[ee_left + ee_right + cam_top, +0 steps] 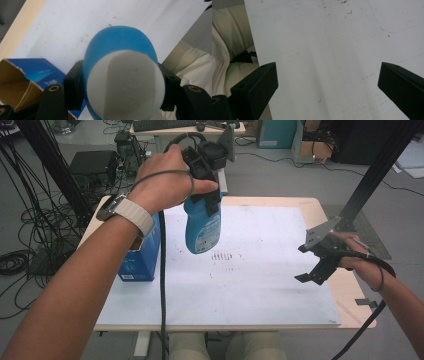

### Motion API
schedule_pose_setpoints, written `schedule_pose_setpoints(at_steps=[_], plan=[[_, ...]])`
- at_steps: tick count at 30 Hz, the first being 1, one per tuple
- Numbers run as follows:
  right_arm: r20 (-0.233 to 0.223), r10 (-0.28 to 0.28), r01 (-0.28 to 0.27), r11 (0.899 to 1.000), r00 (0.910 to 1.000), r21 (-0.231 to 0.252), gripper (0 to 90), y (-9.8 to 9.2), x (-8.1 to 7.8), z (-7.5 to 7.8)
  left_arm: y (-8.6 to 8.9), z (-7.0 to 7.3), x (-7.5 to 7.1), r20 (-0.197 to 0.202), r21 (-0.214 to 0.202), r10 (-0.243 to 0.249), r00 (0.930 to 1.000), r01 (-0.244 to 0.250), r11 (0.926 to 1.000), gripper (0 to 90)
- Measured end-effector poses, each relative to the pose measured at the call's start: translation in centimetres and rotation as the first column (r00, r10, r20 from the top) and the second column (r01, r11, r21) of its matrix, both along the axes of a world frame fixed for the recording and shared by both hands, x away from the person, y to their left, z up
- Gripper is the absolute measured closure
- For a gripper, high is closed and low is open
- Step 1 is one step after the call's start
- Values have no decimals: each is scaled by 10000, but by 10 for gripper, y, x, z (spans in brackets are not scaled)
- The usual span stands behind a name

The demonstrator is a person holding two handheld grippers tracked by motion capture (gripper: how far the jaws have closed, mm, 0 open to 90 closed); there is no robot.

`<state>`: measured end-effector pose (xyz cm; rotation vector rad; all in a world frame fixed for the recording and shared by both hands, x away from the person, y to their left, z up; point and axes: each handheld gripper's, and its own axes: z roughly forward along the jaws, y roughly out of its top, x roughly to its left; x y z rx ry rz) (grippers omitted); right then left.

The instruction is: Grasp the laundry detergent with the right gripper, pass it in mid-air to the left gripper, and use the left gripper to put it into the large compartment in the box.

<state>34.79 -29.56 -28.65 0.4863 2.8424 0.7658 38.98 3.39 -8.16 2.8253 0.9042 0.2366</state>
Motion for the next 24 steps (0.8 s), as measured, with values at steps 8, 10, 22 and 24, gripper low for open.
schedule_pose_setpoints(at_steps=[8, 10, 22, 24], plan=[[-97, -309, 307, 9994, 9995, -158, 30, -8, 0, -4, 10, 17, 5, 271, 0, 989, 9947, -989, 9951, 375], [-93, -318, 316, 9993, 9995, -180, 30, -10, 0, -5, 12, 21, 6, 348, -52, 1197, 9922, -1196, 9928, 375], [-195, -446, 444, 9989, 9988, -121, 30, -13, 0, -6, 33, 48, 21, 752, -86, 2941, 9528, -2943, 9557, 375], [-237, -473, 472, 9989, 9986, -62, 30, -14, 1, -7, 39, 52, 23, 713, -24, 3094, 9483, -3100, 9507, 376]])
